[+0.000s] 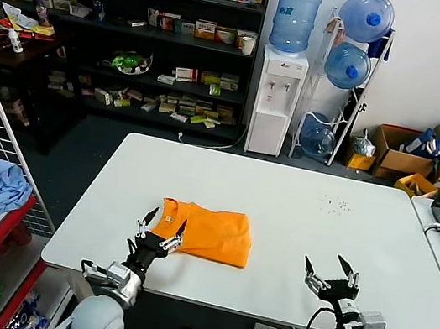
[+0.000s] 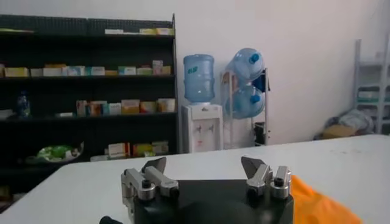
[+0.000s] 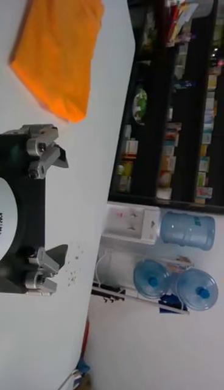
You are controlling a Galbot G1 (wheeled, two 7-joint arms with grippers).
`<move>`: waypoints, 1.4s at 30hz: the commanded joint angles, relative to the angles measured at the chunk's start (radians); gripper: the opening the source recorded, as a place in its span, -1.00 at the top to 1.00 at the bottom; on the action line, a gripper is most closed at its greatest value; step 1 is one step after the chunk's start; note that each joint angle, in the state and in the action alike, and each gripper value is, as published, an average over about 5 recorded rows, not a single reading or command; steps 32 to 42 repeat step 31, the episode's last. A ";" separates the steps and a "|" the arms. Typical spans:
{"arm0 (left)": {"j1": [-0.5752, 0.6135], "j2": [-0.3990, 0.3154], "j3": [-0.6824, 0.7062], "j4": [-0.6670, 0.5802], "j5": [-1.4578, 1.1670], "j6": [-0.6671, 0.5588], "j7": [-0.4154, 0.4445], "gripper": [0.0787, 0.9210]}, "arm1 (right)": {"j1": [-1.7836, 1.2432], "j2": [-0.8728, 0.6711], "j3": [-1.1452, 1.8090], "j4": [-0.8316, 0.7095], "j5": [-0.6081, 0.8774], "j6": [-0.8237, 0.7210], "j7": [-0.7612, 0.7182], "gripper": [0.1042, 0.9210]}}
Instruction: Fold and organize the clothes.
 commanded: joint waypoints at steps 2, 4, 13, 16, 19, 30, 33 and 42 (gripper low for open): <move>0.139 0.145 -0.175 -0.077 0.009 0.011 0.038 -0.77 | -0.012 0.083 0.088 0.020 -0.051 -0.018 -0.105 -0.76; 0.146 0.144 -0.183 -0.085 0.009 0.021 0.038 -0.77 | -0.020 0.098 0.095 0.025 -0.059 -0.037 -0.099 -0.76; 0.158 0.124 -0.198 -0.115 0.026 0.056 0.050 -0.77 | -0.054 0.142 0.137 0.051 -0.104 -0.049 -0.084 -0.76; 0.159 0.123 -0.198 -0.117 0.027 0.059 0.054 -0.77 | -0.056 0.154 0.148 0.059 -0.110 -0.046 -0.085 -0.76; 0.156 0.126 -0.200 -0.115 0.027 0.063 0.056 -0.77 | -0.059 0.162 0.153 0.061 -0.118 -0.043 -0.088 -0.76; 0.147 0.145 -0.203 -0.112 0.020 0.074 0.054 -0.77 | -0.068 0.165 0.152 0.061 -0.132 -0.031 -0.090 -0.76; 0.146 0.146 -0.203 -0.112 0.020 0.074 0.053 -0.77 | -0.069 0.165 0.152 0.060 -0.132 -0.031 -0.090 -0.76; 0.146 0.146 -0.203 -0.112 0.020 0.074 0.053 -0.77 | -0.069 0.165 0.152 0.060 -0.132 -0.031 -0.090 -0.76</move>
